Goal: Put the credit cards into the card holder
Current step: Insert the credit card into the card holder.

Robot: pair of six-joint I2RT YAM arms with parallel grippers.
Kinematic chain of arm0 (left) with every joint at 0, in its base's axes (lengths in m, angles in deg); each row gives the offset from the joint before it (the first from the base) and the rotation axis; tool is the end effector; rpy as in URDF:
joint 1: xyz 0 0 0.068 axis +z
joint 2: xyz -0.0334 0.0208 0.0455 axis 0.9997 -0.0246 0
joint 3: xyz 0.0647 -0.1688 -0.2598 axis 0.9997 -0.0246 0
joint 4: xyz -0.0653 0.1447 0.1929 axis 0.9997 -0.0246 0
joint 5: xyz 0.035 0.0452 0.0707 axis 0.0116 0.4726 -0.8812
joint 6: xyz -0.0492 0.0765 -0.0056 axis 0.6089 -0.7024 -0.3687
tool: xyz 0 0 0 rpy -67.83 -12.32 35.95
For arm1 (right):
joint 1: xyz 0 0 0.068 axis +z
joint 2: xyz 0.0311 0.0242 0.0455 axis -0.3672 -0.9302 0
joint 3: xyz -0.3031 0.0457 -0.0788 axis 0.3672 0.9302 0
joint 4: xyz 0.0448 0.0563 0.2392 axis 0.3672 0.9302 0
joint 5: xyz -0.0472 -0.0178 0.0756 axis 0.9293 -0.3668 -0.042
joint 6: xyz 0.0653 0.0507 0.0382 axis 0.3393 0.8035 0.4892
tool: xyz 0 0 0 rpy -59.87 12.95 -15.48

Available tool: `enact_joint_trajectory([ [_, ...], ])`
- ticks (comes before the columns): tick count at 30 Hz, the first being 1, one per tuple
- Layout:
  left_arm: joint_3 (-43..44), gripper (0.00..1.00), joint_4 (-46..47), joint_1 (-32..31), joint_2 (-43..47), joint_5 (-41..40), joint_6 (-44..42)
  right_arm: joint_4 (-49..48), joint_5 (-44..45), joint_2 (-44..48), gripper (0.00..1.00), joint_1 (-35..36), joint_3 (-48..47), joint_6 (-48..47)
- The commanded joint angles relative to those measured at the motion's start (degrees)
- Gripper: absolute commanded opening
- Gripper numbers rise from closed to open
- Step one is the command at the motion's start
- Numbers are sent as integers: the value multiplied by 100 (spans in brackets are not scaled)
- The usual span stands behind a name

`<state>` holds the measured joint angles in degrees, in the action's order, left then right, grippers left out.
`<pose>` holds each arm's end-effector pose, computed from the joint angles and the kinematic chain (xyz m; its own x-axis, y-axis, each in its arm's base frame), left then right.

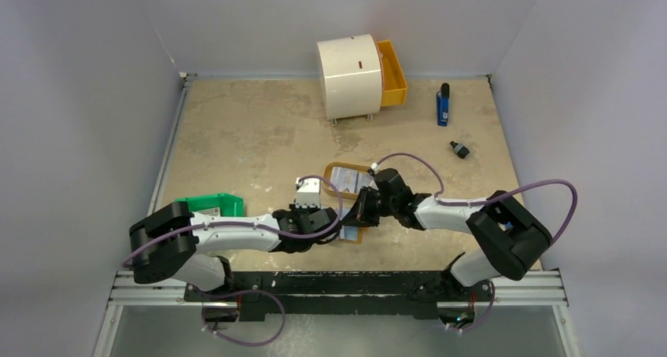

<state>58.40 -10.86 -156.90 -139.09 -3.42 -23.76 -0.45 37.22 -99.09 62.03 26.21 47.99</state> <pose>0.1433 -0.2121 0.1891 -0.6651 -0.0809 -0.7424 -0.0084 0.9949 -0.1009 0.2001 0.2137 0.1755 -0.9548 0.2307 -0.1875 -0.0176 0.5859 0.8102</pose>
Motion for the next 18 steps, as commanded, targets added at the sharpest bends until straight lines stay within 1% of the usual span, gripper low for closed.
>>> enact_joint_trajectory([
  [1, -167, 19, -179, 28, 246, -235, 190, -330, 259, 5, 0, 24, 113, 209],
  [18, -475, 18, 271, 99, -67, 2, 182, -288, 736, 141, 0, 26, 218, 372],
])
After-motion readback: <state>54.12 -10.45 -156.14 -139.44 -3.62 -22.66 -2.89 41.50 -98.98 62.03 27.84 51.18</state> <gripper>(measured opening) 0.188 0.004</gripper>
